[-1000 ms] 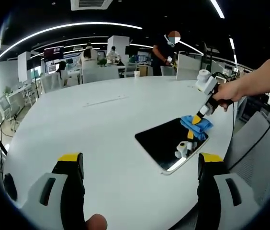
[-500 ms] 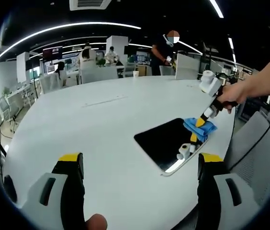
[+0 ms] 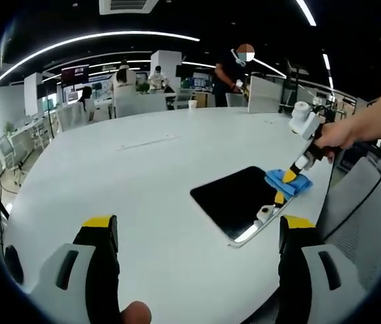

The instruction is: Wipe the mirror surface with the cleaning cloth until all visible marks leave the cleaned area.

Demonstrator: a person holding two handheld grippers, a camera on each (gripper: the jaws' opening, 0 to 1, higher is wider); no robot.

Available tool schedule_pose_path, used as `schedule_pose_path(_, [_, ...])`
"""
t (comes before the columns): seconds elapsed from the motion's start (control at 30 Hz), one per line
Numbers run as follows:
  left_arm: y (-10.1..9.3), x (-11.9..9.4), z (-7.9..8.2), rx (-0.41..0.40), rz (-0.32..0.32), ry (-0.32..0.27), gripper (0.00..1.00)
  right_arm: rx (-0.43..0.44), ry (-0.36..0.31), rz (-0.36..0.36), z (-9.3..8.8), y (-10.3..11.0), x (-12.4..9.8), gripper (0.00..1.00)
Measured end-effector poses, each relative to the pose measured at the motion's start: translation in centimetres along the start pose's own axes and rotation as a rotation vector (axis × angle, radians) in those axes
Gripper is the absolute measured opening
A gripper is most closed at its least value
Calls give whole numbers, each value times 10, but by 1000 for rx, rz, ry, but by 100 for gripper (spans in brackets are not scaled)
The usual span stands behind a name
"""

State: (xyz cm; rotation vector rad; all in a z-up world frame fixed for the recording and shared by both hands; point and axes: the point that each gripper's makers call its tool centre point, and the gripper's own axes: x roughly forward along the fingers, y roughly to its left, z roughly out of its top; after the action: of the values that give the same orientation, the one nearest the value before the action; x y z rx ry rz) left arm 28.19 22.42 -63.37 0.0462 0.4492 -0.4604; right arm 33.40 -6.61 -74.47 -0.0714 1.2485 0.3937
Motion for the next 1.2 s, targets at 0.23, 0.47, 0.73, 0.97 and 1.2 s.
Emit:
schedule_pose_path(0.23, [0, -1, 0, 0, -2, -3, 98, 2, 5, 3, -9, 2, -2, 2])
schedule_pose_path(0.47, [-2, -2, 1, -1, -6, -6, 98, 8, 10, 5, -19, 6, -7, 2])
schedule_pose_path(0.73, [-5, -2, -3, 0, -12, 0, 98, 20, 15, 11, -22, 8, -9, 2])
schedule_pose_path(0.97, [-4, -4, -4, -4, -7, 2, 98, 35, 3, 6, -17, 8, -9, 1])
schedule_pose_path(1.2, [-5, -3, -4, -4, -8, 3, 98, 27, -2, 8, -10, 14, -6, 1])
